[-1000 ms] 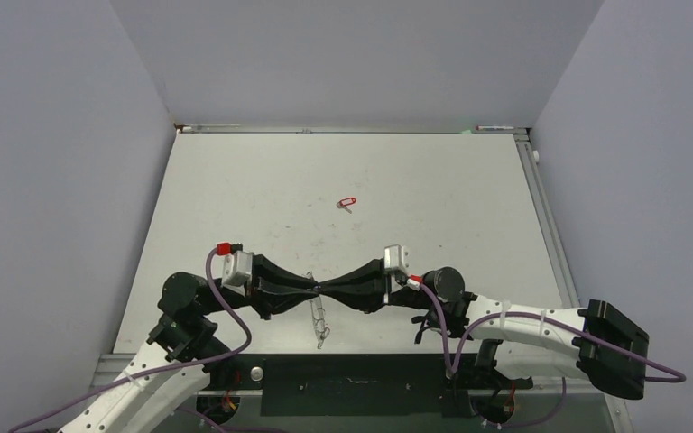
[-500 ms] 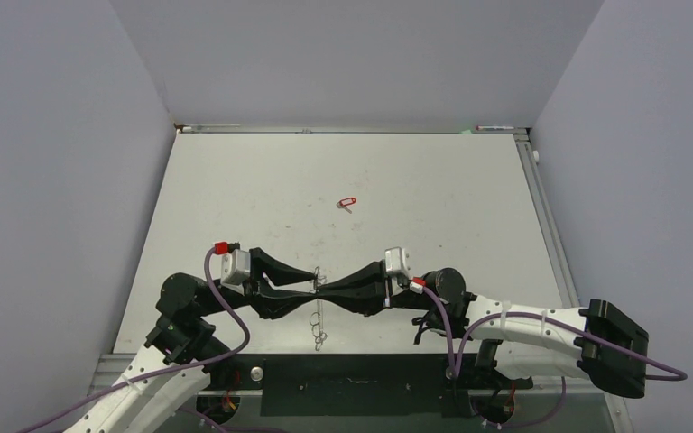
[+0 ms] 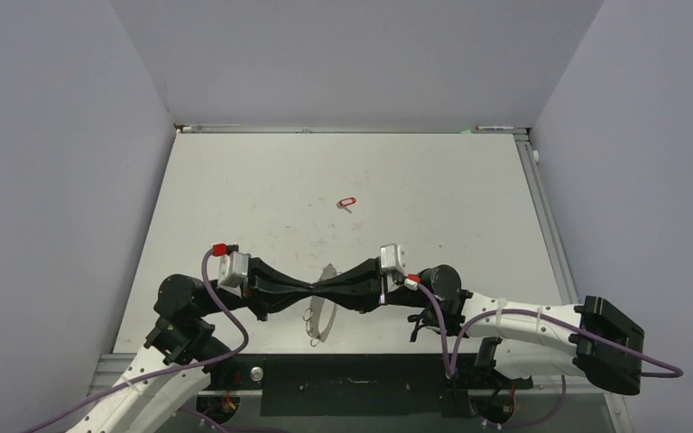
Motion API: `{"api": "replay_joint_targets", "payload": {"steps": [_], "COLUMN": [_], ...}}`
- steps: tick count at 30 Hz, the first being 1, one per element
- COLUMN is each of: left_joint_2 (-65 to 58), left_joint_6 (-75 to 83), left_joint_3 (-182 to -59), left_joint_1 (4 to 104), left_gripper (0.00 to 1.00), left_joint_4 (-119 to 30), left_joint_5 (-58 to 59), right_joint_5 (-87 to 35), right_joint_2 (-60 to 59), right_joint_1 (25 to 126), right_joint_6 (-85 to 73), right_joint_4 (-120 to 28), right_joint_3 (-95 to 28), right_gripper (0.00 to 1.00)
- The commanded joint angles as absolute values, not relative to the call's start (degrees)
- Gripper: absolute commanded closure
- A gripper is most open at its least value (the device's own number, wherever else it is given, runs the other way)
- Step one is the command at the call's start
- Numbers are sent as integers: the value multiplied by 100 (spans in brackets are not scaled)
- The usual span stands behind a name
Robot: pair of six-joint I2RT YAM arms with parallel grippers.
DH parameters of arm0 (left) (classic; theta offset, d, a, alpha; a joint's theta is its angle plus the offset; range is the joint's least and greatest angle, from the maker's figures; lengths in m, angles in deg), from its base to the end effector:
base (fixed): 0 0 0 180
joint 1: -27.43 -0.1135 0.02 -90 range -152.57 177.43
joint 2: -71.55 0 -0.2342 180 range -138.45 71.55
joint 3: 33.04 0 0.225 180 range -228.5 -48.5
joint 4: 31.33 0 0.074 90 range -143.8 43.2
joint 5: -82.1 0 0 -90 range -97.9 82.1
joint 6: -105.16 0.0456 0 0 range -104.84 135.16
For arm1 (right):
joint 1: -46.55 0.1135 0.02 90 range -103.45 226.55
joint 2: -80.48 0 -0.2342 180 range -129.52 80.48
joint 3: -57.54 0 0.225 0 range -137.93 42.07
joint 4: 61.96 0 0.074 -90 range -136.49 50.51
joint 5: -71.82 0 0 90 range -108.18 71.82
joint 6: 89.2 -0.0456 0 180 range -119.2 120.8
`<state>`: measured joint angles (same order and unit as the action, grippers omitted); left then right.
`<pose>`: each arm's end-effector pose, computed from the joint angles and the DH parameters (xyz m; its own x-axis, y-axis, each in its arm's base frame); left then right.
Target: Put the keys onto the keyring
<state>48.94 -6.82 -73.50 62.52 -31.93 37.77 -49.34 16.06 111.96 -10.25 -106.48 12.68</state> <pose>0.0787 -0.0951 0.3039 -0.1346 -0.2251 -0.9650 0.9817 0.1022 -0.1607 0.0757 0.2220 0.2971 -0.0142 0.3631 -0.9316 -0.9889 -0.1427 -0.0405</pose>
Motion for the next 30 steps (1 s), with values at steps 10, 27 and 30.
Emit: {"api": "replay_joint_targets", "payload": {"steps": [10, 27, 30], "left_joint_2": [5168, 5444, 5521], "left_joint_6": [-163, 89, 108], "left_joint_3": [-7373, -7417, -7392], "left_joint_1": [6179, 6103, 6087], "left_gripper": [100, 100, 100], "left_joint_4": [-3281, -3610, -3608], "left_joint_5": [3686, 3259, 3218], "right_joint_5": [-5311, -4166, -3159], "right_joint_2": [1477, 1921, 2219], "right_joint_1": [11361, 11360, 11348], "right_joint_6": [-912, -550, -508], "right_joint_4": [-10685, -9659, -9318], "right_joint_3": [713, 354, 299], "right_gripper": [94, 43, 43]}}
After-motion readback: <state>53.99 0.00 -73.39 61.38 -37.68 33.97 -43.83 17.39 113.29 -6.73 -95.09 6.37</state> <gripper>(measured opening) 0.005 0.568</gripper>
